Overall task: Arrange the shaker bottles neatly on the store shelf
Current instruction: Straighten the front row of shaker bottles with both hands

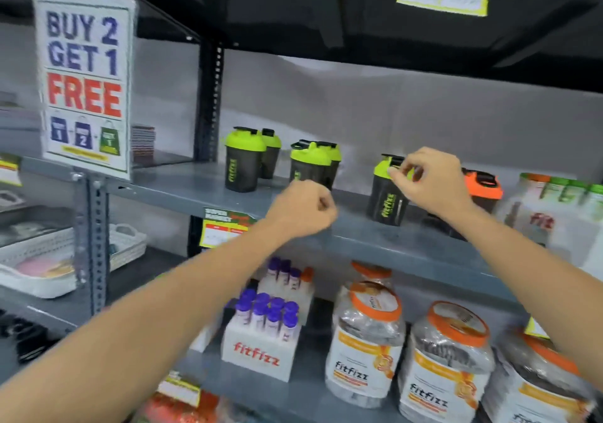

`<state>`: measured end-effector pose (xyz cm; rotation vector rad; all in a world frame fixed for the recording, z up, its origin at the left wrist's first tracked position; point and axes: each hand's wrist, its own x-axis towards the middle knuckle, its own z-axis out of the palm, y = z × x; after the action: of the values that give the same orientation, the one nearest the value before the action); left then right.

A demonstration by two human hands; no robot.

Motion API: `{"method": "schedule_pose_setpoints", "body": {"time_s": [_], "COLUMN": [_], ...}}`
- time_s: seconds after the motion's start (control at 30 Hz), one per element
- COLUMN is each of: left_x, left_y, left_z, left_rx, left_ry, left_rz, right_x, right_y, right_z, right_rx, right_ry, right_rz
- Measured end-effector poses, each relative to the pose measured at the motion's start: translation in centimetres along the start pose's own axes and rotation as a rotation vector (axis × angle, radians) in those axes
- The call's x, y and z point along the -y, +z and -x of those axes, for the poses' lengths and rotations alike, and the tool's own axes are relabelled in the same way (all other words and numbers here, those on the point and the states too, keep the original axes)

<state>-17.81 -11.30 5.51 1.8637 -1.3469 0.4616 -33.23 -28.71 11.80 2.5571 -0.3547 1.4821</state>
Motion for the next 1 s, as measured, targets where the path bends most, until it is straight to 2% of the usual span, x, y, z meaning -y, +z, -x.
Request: {"method": "schedule_pose_setpoints", "body": {"time_s": [0.13, 0.2, 0.27, 0.33, 0.43, 0.53, 0.63, 0.8, 1.0], "left_x": [7.5, 11.5, 15.4, 19.1, 22.4, 23.8, 23.8, 23.3, 23.9], "left_y": [-7.4, -10.3, -11.9, -12.1, -11.1, -9.8, -8.6, -8.1, -7.8], "left_z": [0.9, 0.4, -0.6, -2.1, -3.8, -4.5, -5.0, -5.6, -5.4], "left_rx": [-0.262, -0.331, -0.338, -0.271, -0.047, 0.168, 0.302, 0.326, 0.262], "left_ry": [-0.077, -0.135, -0.212, -0.291, -0.408, -0.367, -0.319, -0.236, -0.26], "left_rz": [-0.045, -0.038, 0.033, 0.145, 0.26, 0.144, 0.237, 0.321, 0.507], "right_x": [7.8, 11.8, 14.9, 17.1, 19.0, 19.5, 19.4, 19.2, 18.6], "right_y": [4.8, 7.7, 10.8, 14.0, 17.5, 19.5, 20.4, 21.4, 22.0], "right_z": [-1.3, -2.1, -3.1, -4.0, -5.0, -6.1, -6.9, -6.8, -6.2], "right_rx": [0.028, 0.049, 0.155, 0.294, 0.415, 0.416, 0.464, 0.462, 0.46], "right_ry": [0.012, 0.028, 0.084, 0.199, 0.318, 0.396, 0.538, 0.576, 0.579], "right_rz": [-0.113, -0.202, -0.277, -0.281, -0.274, -0.267, -0.247, -0.348, -0.44]}}
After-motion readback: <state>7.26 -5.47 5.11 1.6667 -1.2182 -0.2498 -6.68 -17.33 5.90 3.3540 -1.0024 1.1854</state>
